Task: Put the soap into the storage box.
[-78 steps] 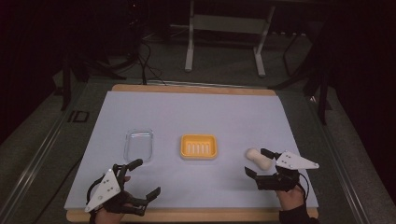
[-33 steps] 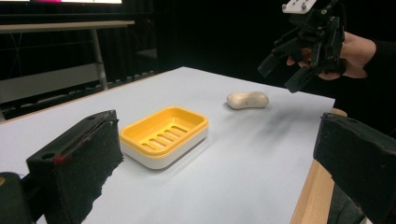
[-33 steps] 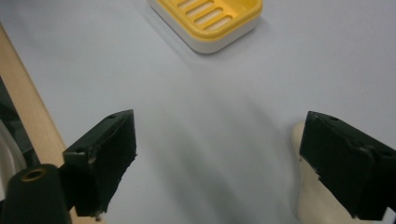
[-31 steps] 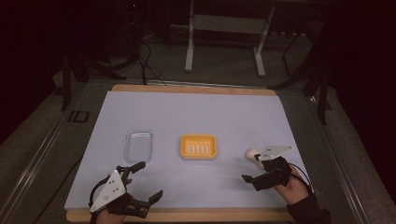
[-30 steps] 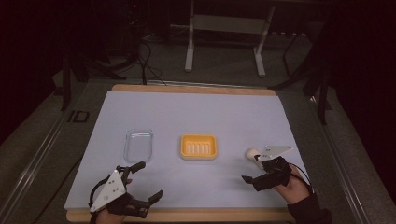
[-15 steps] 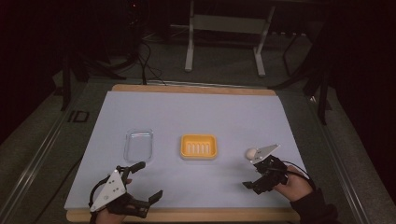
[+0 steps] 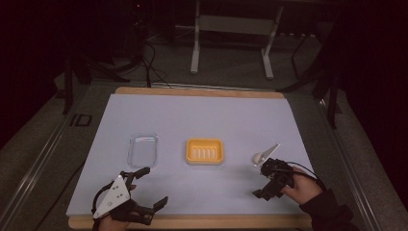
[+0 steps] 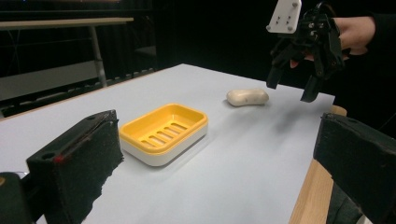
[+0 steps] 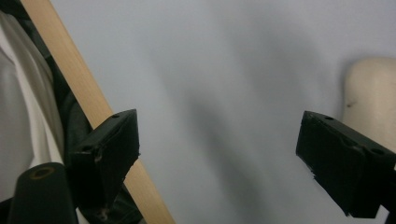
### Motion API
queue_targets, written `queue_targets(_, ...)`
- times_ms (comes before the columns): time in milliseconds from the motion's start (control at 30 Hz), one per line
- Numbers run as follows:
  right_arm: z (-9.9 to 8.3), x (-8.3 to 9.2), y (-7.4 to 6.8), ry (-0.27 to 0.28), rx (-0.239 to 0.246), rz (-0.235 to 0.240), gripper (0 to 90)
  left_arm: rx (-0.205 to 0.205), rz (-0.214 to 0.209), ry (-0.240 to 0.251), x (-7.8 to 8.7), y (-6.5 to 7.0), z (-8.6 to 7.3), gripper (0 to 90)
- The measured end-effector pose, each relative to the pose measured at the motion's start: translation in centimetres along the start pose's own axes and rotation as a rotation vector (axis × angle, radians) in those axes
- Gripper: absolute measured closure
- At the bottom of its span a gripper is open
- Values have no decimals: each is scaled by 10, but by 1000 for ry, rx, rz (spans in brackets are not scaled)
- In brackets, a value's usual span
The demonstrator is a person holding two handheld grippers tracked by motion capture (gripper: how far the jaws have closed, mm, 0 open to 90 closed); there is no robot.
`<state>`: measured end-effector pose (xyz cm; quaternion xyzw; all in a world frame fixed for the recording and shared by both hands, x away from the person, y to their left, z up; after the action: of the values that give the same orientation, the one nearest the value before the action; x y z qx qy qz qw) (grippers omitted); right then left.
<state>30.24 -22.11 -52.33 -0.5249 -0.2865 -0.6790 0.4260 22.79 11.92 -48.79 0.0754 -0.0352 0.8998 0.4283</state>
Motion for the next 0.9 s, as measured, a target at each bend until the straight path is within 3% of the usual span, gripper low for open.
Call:
queue_targets(467,-11,0,6,-162,8,41,131,-1,-1,-4,-1,0,0,11)
queue_targets(733,-13,2,10,-212,17,33,130,-2,1,-4,-1,0,0,11)
queue_targets(900,-17,4,12,-277,19,38,134,-2,1,-3,-1,0,0,11)
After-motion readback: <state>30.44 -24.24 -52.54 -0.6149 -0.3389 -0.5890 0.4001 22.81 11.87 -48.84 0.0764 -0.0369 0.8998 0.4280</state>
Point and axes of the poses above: each handheld gripper's, and its own axes: x roughly backward along the jaws, z roughly out of its top, y roughly to its right, the point moved 8 cm from there along -x, roughly forward along the jaws
